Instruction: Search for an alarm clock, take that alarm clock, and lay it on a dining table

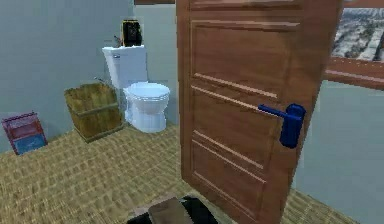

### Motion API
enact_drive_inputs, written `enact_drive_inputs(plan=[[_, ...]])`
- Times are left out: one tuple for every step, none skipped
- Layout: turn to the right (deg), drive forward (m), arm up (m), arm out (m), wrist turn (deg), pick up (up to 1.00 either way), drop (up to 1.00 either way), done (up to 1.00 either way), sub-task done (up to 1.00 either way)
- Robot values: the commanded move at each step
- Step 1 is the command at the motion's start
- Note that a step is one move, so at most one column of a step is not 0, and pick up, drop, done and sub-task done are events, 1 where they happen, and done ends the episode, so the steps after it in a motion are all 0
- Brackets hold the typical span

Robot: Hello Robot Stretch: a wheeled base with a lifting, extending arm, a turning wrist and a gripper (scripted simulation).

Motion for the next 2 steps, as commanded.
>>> enact_drive_inputs(plan=[[-45.0,0.0,0.0,0.0,0.0,0.0,0.0,0.0,0.0],[-15.0,0.0,0.0,0.0,0.0,0.0,0.0,0.0,0.0]])
